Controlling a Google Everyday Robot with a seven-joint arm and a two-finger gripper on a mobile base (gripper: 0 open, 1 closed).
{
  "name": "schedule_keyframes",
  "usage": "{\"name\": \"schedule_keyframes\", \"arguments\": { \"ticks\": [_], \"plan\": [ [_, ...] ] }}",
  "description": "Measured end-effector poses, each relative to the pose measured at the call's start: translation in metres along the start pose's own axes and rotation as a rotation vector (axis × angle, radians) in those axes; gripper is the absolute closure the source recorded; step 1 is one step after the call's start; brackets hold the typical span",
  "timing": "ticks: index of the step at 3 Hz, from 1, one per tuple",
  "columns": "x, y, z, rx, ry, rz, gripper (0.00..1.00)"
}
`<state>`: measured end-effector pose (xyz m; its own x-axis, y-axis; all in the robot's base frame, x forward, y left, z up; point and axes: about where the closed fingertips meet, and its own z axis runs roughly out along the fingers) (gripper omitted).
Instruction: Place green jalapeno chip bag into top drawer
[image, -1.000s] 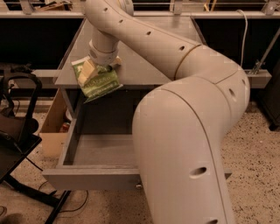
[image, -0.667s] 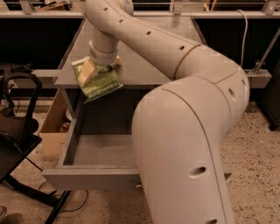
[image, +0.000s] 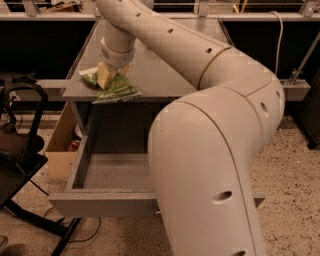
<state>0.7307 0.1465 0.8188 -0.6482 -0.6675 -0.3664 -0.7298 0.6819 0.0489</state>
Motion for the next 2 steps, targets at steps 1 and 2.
{"name": "schedule_keyframes", "arguments": {
  "ticks": [1, 2],
  "plan": [
    [-0.003, 0.0, -0.007, 0.0, 0.0, 0.0, 1.0],
    [0.008, -0.007, -0.046, 0.012, -0.089, 0.061, 1.0]
  ]
}}
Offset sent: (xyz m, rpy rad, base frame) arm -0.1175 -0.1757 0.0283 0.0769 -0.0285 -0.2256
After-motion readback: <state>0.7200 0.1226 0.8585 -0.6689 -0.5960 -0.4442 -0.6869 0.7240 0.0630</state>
